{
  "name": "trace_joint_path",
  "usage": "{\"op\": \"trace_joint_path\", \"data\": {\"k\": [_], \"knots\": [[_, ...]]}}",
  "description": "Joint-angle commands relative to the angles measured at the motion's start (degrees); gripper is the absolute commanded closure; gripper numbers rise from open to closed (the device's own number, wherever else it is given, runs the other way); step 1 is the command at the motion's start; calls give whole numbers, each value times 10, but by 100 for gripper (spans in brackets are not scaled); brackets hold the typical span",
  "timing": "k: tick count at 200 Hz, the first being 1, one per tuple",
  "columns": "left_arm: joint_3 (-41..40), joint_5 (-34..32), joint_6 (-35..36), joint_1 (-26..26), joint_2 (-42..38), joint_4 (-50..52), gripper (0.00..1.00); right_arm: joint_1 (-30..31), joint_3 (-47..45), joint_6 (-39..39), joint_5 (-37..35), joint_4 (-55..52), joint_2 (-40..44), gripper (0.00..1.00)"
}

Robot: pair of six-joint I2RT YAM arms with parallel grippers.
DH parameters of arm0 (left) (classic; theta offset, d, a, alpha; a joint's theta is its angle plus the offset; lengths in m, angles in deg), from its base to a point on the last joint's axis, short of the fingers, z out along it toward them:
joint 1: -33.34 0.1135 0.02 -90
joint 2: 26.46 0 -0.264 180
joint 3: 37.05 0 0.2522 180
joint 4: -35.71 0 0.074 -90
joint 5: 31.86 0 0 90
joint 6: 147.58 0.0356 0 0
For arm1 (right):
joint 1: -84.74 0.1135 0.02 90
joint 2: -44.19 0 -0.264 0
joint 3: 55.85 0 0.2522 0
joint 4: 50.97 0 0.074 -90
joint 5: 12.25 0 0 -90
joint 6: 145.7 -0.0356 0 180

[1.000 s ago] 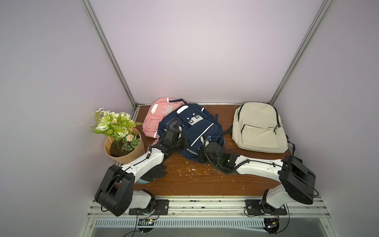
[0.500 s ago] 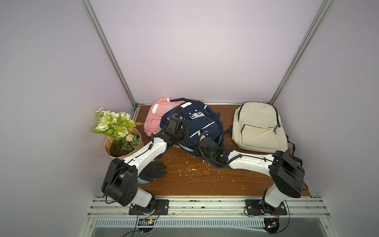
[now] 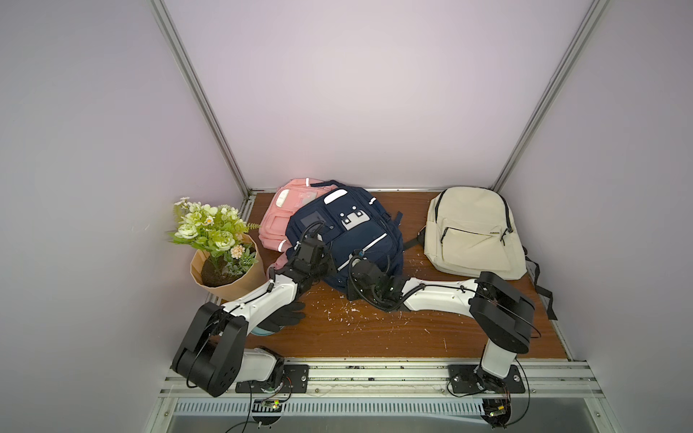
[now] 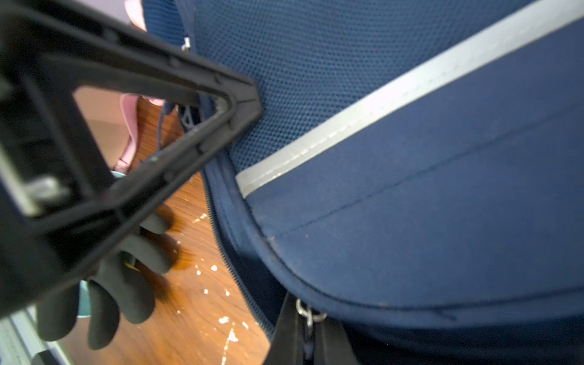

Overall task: Zip up the backpack
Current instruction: Zip the zipper on the backpack.

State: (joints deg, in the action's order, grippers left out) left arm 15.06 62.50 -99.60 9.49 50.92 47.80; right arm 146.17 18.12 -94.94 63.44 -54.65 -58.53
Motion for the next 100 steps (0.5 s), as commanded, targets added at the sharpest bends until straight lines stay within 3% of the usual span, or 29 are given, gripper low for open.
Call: {"op": "trace_joint_path", "data": {"k": [1, 22, 45, 61, 83, 100], "knots": [[-10, -8, -24, -15, -5, -42, 60, 1, -19, -12, 16, -17, 0, 100], [-26, 2, -46, -22, -2, -55, 48, 2, -27, -8, 20, 0, 5, 100], [-44, 11, -63, -22, 4, -72, 49, 2, -26, -4, 19, 7, 2, 97], [-45, 14, -63, -22, 13, -77, 58, 1, -27, -3, 17, 8, 2, 94], [-40, 13, -61, -22, 26, -76, 80, 2, -36, 0, 8, 11, 12, 87], [-35, 12, -60, -22, 28, -74, 89, 2, -50, 2, -16, 10, 27, 81]]}}
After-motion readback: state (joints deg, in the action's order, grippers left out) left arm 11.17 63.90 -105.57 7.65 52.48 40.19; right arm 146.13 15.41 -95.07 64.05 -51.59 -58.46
